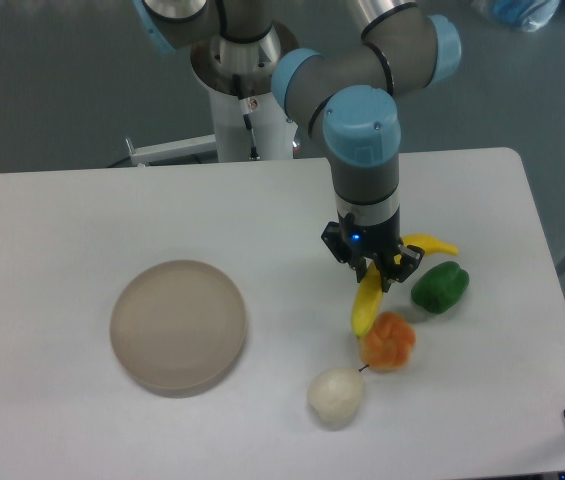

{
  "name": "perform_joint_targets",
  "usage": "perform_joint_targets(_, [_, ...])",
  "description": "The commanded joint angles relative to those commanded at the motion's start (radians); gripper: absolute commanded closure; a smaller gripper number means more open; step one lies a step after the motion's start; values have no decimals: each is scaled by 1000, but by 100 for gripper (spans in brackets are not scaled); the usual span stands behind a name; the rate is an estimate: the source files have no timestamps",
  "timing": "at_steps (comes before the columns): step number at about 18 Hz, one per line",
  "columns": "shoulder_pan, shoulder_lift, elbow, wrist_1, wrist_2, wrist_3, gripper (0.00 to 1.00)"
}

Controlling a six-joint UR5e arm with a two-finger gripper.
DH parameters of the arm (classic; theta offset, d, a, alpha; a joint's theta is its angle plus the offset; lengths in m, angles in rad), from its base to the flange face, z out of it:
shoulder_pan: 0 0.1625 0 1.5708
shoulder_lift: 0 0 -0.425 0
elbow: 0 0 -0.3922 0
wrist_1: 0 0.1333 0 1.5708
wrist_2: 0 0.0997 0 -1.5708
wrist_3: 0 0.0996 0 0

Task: Pick up the banana from the plate
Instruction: 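Lift the banana off the plate and carry it toward the green pepper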

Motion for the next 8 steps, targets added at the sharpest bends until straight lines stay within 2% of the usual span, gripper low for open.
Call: perform_joint_targets(8, [0, 0, 3, -2, -1, 2, 76])
